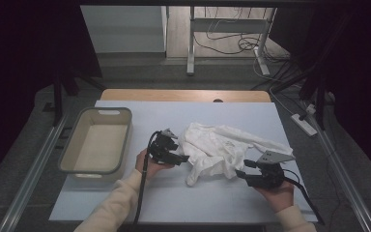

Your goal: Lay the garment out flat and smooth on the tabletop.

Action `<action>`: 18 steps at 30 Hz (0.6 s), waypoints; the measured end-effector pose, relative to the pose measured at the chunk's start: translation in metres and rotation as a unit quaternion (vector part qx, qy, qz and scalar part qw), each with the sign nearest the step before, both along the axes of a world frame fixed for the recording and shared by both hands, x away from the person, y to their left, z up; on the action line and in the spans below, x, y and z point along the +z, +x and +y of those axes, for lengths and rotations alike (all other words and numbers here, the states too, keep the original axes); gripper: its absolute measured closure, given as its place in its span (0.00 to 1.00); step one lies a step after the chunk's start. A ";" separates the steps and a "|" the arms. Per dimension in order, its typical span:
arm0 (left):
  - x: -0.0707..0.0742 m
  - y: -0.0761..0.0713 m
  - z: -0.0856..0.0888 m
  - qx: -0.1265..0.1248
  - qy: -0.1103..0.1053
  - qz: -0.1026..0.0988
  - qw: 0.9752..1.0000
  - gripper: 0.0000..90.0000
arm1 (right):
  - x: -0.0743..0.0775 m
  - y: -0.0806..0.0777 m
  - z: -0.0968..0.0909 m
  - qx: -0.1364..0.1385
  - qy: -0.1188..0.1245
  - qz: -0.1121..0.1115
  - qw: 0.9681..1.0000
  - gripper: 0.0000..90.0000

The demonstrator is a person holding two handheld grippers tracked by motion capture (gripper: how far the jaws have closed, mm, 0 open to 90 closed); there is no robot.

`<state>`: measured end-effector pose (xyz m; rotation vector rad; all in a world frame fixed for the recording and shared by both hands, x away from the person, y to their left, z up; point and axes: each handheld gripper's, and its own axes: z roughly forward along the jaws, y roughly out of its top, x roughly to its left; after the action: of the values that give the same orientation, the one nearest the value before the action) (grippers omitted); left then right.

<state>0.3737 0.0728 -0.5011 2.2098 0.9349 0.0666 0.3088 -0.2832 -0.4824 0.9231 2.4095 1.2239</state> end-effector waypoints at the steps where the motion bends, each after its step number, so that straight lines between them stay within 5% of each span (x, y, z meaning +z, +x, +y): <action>1: -0.001 0.001 -0.001 0.002 0.002 0.001 1.000 0.33 | 0.000 -0.001 0.002 0.003 -0.002 -0.001 1.000 0.49; 10: -0.008 0.005 -0.007 0.007 -0.003 0.007 1.000 0.48 | -0.003 -0.001 0.010 0.018 -0.011 0.001 1.000 0.49; 18: -0.017 0.010 -0.004 0.007 -0.012 0.016 1.000 0.96 | -0.005 0.000 0.011 0.020 -0.015 0.002 1.000 0.49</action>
<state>0.3840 0.0688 -0.5178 2.1878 0.9645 0.0258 0.3087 -0.2717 -0.4873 0.8739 2.4541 1.1985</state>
